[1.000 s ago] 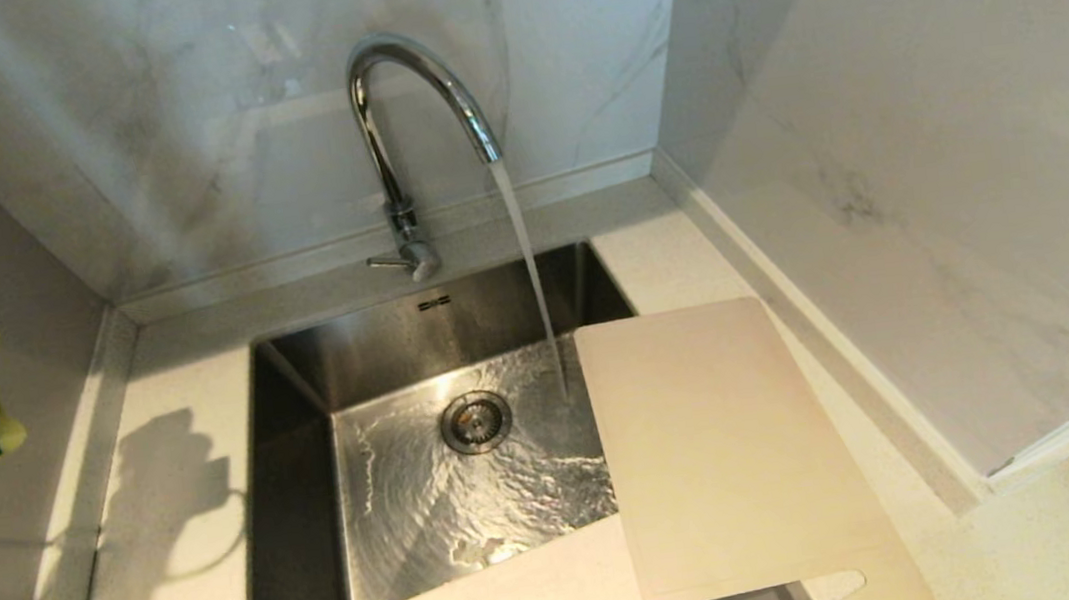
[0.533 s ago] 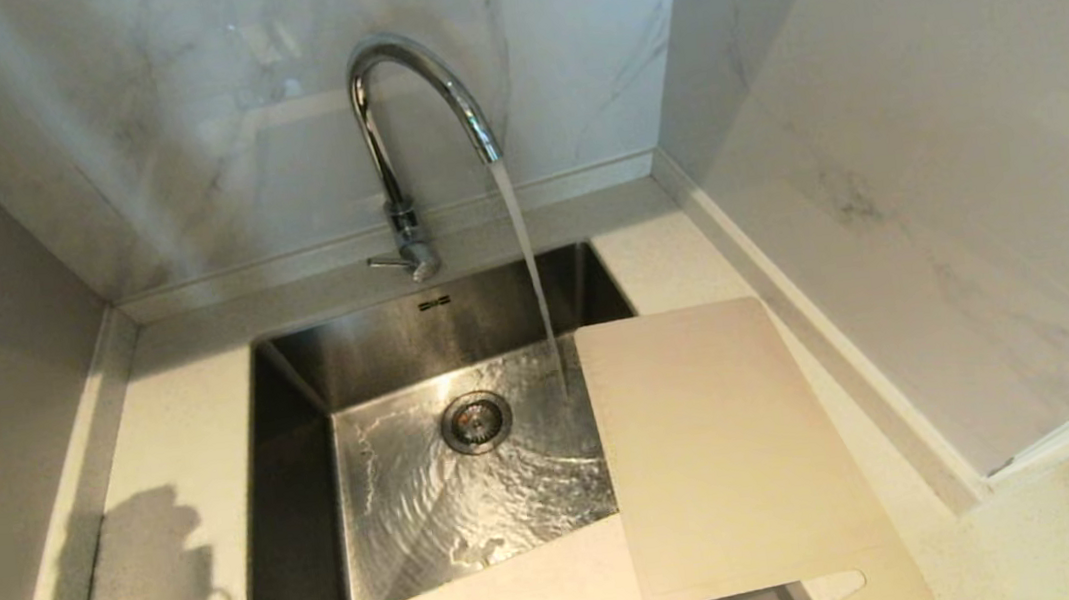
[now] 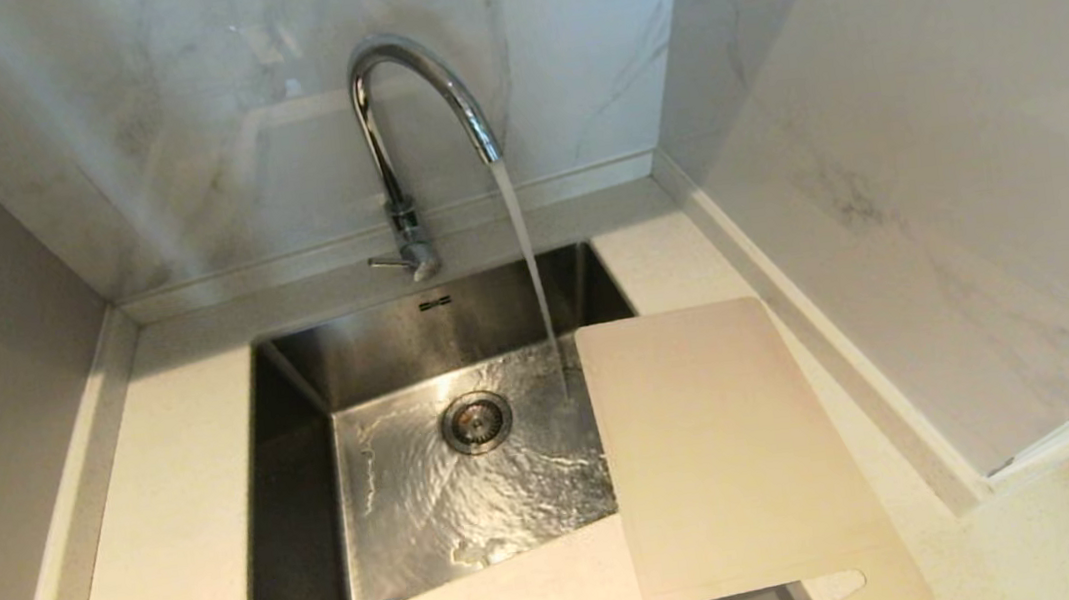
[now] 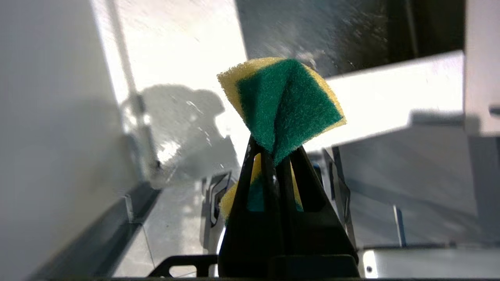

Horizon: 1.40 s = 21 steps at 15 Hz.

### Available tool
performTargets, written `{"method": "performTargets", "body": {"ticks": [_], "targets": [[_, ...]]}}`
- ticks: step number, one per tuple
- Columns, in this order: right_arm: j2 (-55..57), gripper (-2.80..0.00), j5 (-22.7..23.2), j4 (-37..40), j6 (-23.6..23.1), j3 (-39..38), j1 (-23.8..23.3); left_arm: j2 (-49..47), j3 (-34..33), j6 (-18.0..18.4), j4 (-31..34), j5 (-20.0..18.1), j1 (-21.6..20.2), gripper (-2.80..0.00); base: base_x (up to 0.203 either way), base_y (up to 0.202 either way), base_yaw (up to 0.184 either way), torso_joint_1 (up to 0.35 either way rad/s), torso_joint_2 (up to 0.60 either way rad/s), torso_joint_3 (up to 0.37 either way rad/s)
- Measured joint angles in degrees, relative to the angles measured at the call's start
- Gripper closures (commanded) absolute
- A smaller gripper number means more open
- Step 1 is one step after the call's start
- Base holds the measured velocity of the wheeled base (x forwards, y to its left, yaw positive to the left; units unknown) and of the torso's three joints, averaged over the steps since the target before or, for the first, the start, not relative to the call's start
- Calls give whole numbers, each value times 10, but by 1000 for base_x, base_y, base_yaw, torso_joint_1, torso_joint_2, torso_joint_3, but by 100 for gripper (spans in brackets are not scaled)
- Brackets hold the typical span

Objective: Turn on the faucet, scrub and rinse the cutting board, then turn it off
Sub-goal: Pick up the cutting board

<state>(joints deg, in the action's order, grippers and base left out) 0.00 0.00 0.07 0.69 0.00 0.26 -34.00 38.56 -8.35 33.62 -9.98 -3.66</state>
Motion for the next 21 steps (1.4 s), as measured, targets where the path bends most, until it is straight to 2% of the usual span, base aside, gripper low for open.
{"method": "performTargets", "body": {"ticks": [4, 10, 12, 15, 21], "targets": [[0, 0, 0, 0, 0, 0, 0, 89, -63, -1, 3, -1, 37, 0, 0, 0, 0, 0, 0, 0], [0, 0, 0, 0, 0, 0, 0, 161, -108, -12, 18, -2, -1, 0, 0, 0, 0, 0, 0, 0], [0, 0, 0, 0, 0, 0, 0, 174, -126, -11, -6, 5, -3, 0, 0, 0, 0, 0, 0, 0], [0, 0, 0, 0, 0, 0, 0, 182, -143, -15, -56, 43, -3, 0, 0, 0, 0, 0, 0, 0], [0, 0, 0, 0, 0, 0, 0, 185, -241, 7, -188, 48, -1, 0, 0, 0, 0, 0, 0, 0]]}}
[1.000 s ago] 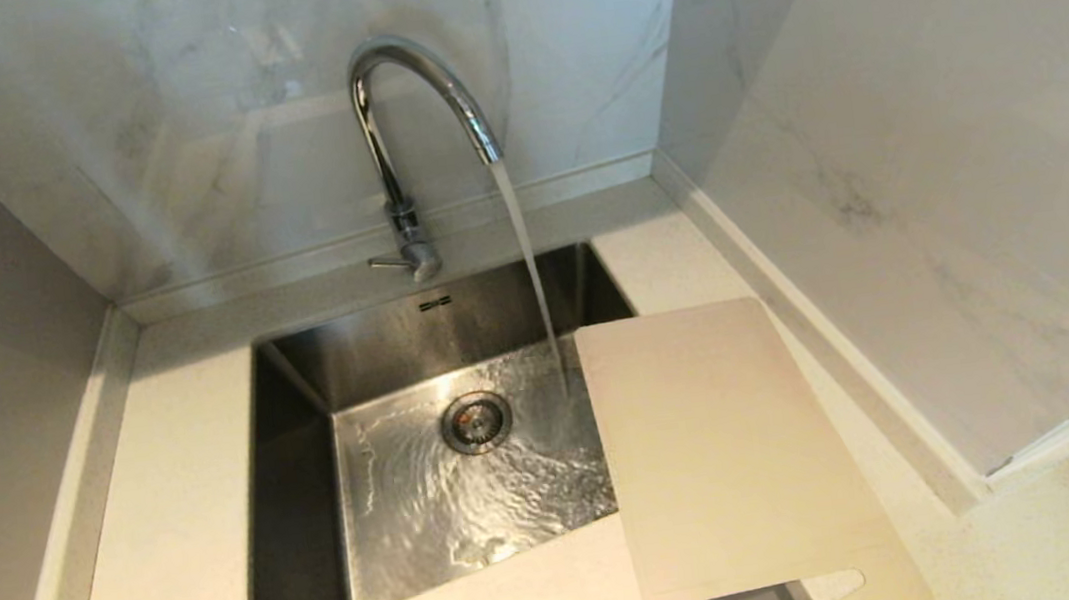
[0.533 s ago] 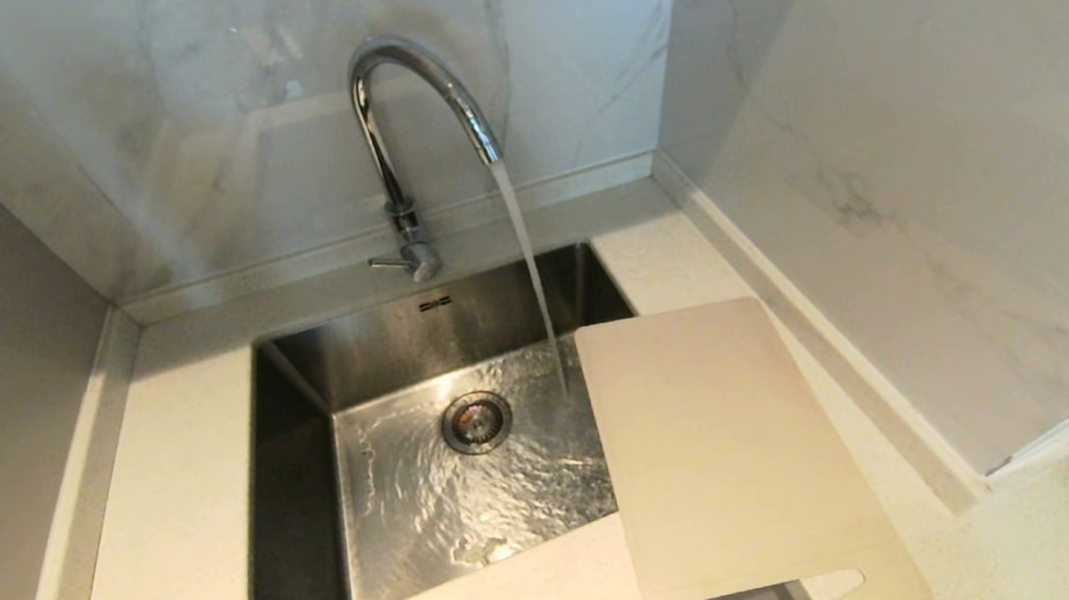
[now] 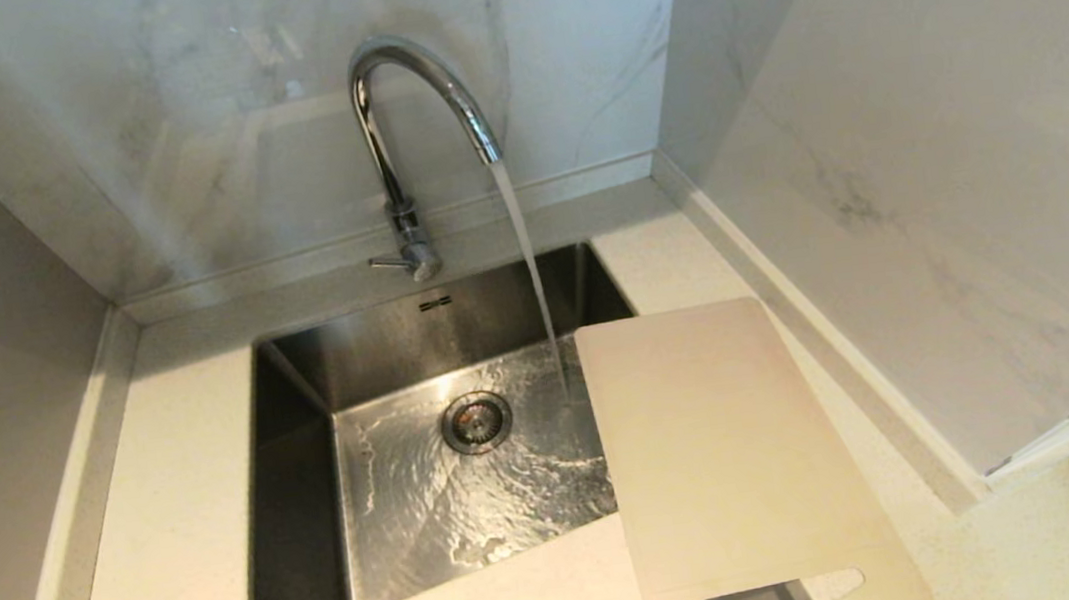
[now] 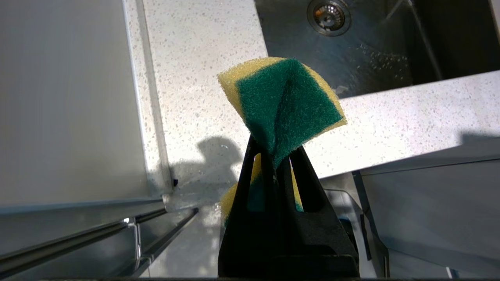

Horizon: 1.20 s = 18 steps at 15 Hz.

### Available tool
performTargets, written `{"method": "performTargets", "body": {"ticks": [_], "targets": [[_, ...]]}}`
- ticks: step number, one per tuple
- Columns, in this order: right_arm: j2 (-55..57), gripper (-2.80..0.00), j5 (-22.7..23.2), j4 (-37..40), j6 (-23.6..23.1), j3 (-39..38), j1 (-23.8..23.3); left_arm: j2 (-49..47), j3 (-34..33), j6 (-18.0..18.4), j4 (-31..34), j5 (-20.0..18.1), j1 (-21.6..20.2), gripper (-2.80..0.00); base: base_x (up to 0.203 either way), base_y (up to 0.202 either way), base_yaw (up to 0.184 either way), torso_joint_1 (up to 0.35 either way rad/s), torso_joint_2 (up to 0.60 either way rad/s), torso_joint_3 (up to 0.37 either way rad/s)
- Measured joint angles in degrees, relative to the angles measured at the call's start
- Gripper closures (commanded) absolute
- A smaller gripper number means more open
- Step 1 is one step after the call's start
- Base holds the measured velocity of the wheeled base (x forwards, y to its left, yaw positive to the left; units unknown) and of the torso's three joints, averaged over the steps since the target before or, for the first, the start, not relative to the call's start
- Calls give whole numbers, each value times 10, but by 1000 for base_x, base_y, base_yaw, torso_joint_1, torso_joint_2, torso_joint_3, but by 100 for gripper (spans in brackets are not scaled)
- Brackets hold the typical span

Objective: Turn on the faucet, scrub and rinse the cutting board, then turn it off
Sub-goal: Pick up the cutting board

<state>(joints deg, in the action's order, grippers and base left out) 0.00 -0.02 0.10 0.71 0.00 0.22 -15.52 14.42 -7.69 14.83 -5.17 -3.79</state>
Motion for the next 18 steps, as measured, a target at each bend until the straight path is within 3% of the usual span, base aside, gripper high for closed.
{"method": "performTargets", "body": {"ticks": [8, 10, 13, 18], "targets": [[0, 0, 0, 0, 0, 0, 0, 21, -51, 4, -75, 19, 42, 0, 0, 0, 0, 0, 0, 0], [0, 0, 0, 0, 0, 0, 0, 53, -59, 26, -85, 44, 42, 0, 0, 0, 0, 0, 0, 0], [0, 0, 0, 0, 0, 0, 0, 115, -82, 90, -89, 61, 40, 0, 0, 0, 0, 0, 0, 0], [0, 0, 0, 0, 0, 0, 0, 151, -135, 102, -170, 55, 39, 0, 0, 0, 0, 0, 0, 0]]}}
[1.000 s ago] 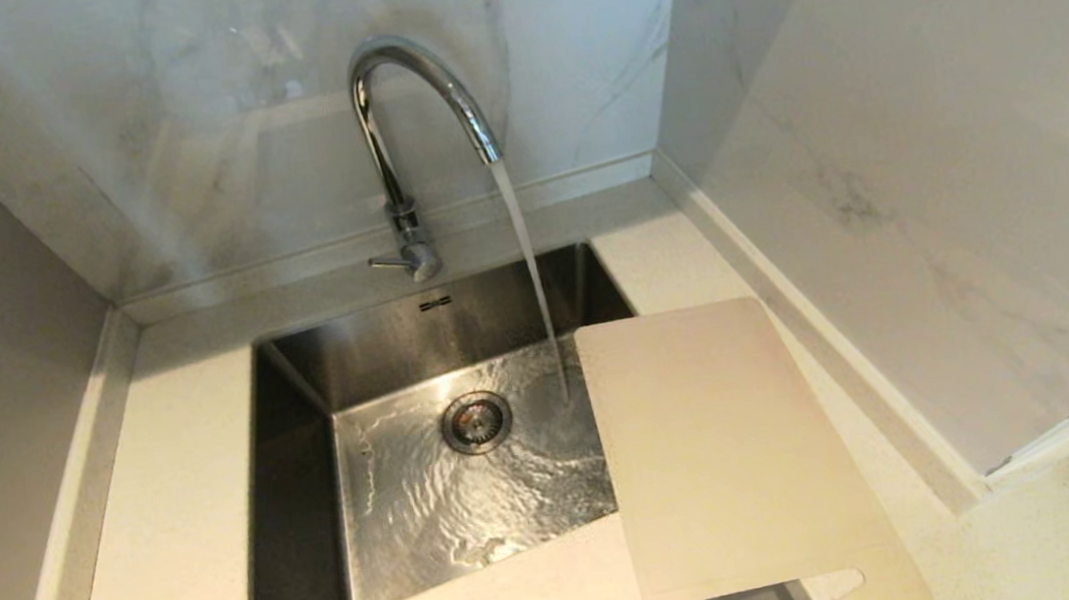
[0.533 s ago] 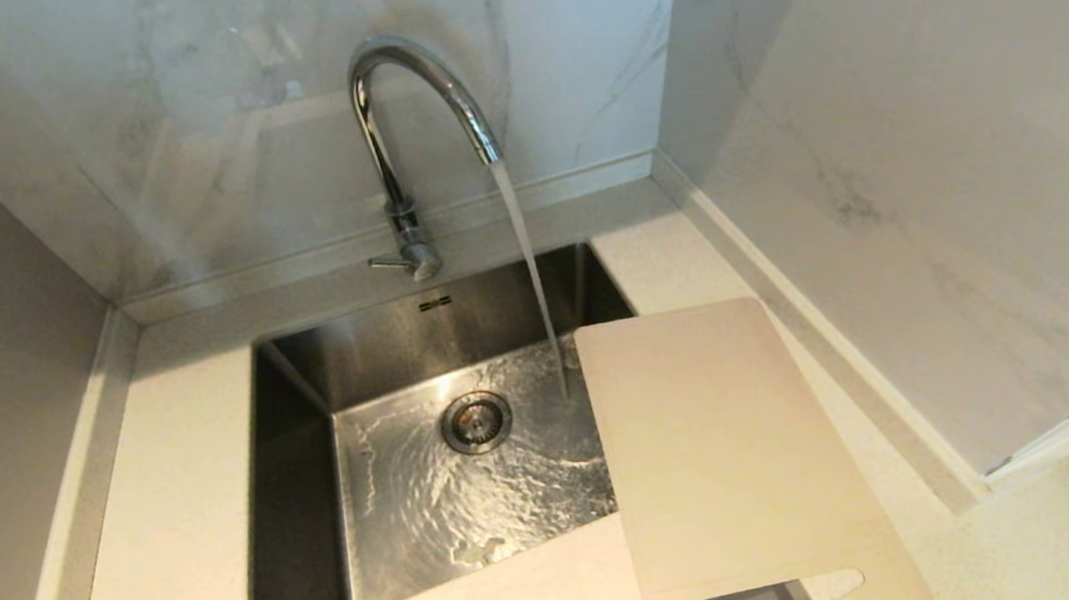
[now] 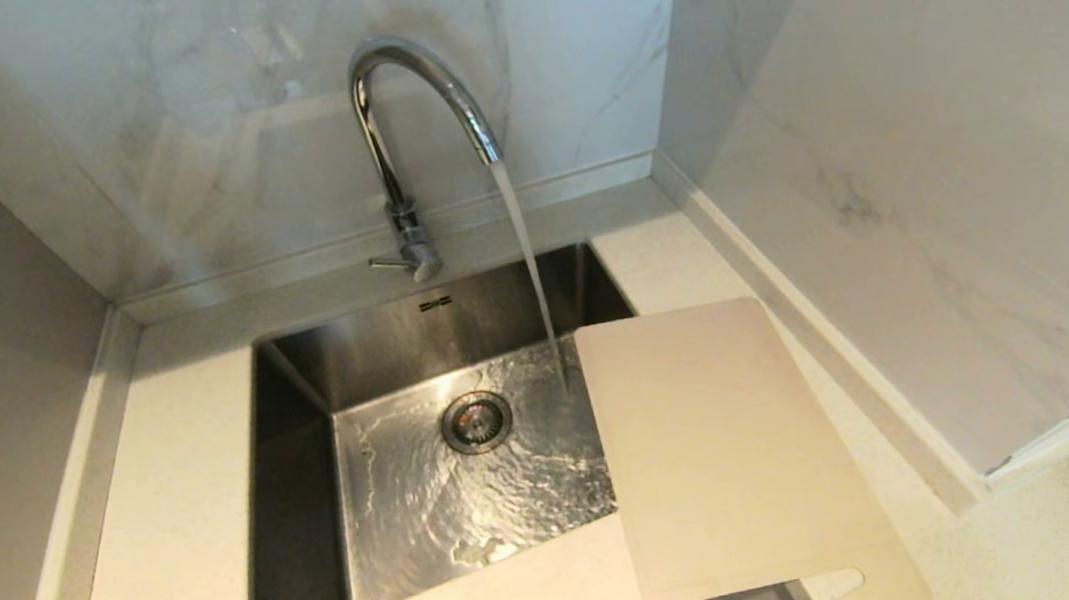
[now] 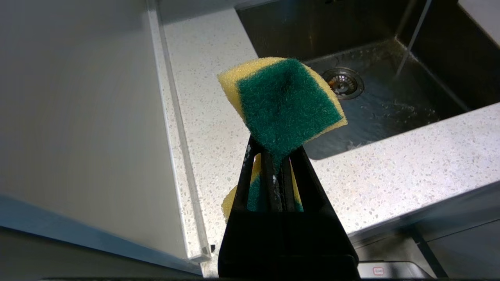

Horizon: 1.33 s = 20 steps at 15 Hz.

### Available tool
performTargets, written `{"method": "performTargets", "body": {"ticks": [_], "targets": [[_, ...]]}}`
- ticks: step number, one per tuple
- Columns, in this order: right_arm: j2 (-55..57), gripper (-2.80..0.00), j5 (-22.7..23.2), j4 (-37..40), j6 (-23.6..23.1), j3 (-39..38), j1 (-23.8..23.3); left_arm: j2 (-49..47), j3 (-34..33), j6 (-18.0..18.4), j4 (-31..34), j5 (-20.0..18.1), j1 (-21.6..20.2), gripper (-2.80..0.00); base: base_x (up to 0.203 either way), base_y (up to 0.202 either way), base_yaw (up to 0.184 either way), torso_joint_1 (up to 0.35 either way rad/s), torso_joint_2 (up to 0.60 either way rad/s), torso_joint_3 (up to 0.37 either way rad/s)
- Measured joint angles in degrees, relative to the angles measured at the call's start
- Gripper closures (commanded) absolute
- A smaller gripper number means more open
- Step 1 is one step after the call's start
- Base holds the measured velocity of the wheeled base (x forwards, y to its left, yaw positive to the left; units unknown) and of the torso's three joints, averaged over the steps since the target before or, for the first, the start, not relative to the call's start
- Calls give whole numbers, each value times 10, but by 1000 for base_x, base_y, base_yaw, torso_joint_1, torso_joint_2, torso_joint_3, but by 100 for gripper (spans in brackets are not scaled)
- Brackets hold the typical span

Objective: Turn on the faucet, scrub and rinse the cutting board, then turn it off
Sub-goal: Pick up the cutting board

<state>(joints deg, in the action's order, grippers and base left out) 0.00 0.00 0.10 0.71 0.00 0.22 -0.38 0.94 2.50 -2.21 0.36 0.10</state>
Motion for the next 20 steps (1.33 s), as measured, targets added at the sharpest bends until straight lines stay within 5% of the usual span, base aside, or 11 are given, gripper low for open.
{"method": "performTargets", "body": {"ticks": [20], "targets": [[0, 0, 0, 0, 0, 0, 0, 4, -9, -27, 25, -2, 0, 0, 0, 0, 0, 0, 0, 0]]}}
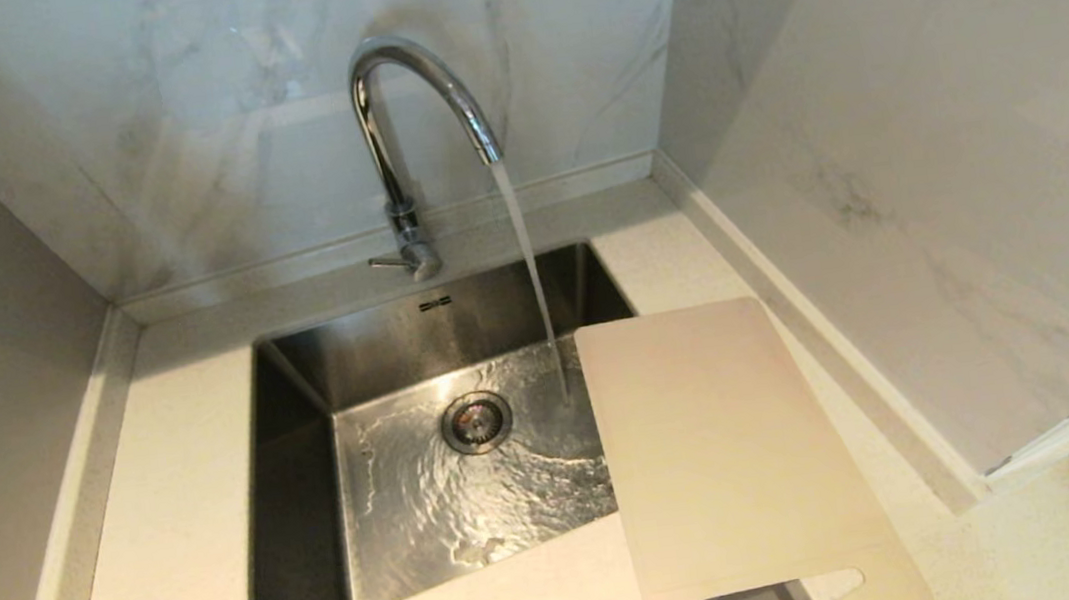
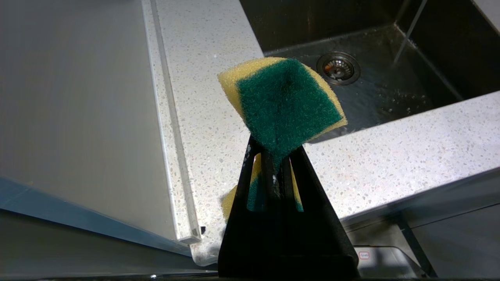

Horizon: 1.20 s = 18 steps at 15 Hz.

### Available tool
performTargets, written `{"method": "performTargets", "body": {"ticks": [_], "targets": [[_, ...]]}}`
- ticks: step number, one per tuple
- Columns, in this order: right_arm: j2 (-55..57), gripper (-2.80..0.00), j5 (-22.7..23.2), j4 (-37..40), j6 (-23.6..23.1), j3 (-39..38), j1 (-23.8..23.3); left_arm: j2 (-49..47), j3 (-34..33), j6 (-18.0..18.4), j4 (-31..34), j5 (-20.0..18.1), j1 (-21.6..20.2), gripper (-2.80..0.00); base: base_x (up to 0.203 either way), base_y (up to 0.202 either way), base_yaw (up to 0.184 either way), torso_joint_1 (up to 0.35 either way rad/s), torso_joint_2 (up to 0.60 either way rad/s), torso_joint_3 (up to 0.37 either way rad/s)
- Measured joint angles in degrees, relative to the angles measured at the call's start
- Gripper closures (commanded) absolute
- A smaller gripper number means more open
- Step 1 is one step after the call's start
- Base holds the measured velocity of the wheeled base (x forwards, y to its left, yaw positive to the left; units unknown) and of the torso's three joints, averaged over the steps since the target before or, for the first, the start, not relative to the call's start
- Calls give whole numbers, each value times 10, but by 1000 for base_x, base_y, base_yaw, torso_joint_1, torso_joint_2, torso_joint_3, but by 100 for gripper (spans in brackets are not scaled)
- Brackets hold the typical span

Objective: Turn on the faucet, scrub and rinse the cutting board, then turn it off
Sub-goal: Pick up the cutting board

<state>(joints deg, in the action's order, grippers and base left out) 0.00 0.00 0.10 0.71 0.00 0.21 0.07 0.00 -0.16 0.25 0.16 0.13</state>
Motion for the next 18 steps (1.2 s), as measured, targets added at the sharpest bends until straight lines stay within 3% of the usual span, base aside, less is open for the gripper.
{"method": "performTargets", "body": {"ticks": [14, 16, 18], "targets": [[22, 0, 5, 1, -18, 3, 1, 0, 0, 0, 0, 0, 0, 0, 0, 0, 0, 0, 0, 0], [42, 0, 32, 14, -20, 43, 0, 0, 0, 0, 0, 0, 0, 0, 0, 0, 0, 0, 0, 0], [80, 0, 56, 38, -17, 133, 1, 0, 0, 0, 0, 0, 0, 0, 0, 0, 0, 0, 0, 0]]}}
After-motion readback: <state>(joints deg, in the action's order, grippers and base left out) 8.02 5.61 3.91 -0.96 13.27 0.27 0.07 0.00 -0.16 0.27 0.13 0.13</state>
